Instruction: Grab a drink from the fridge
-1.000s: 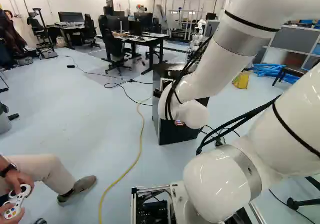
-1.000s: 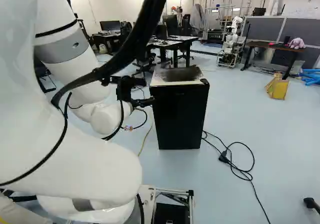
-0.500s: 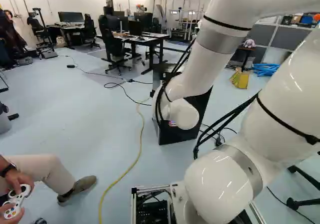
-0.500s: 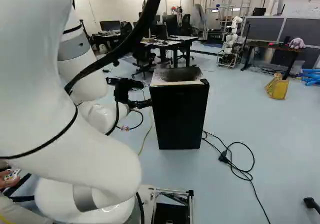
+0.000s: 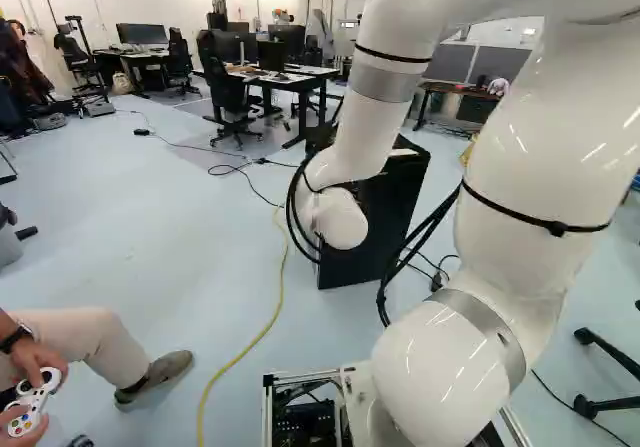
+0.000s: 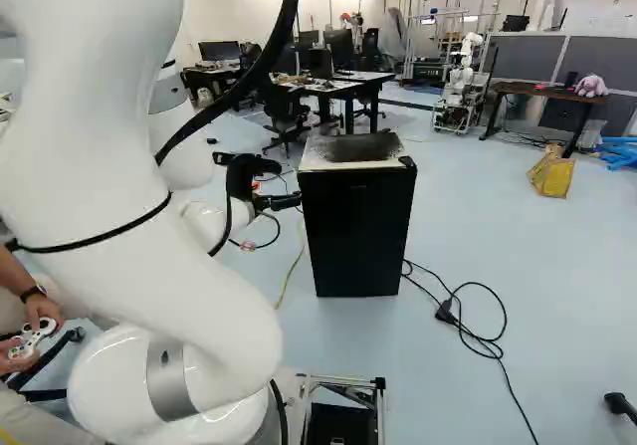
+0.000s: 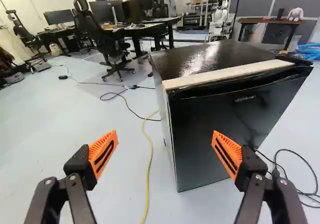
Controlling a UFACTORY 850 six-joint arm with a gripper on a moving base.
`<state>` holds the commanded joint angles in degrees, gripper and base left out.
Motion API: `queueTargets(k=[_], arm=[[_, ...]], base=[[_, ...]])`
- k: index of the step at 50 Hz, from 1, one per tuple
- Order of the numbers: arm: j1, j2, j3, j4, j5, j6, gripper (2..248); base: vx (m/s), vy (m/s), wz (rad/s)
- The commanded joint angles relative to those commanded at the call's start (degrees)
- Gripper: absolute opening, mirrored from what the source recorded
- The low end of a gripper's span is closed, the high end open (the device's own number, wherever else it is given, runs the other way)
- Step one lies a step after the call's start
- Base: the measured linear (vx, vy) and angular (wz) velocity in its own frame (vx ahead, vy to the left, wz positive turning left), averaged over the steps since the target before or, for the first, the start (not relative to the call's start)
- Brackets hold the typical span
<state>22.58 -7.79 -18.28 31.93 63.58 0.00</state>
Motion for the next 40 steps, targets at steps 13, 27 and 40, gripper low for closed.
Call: queueTargets(k=[13, 27, 40], arm=[[1.0, -5.8, -4.4, 3.8, 3.5, 0.0, 247], [1.9, -11.8, -9.2, 7.8, 7.2, 0.0, 247], [2.8, -17.1, -13.7, 11.6, 10.3, 0.0, 247]], base=[[0.000, 0.000, 0.000], [0.000, 0.000, 0.000], [0.000, 0.000, 0.000]])
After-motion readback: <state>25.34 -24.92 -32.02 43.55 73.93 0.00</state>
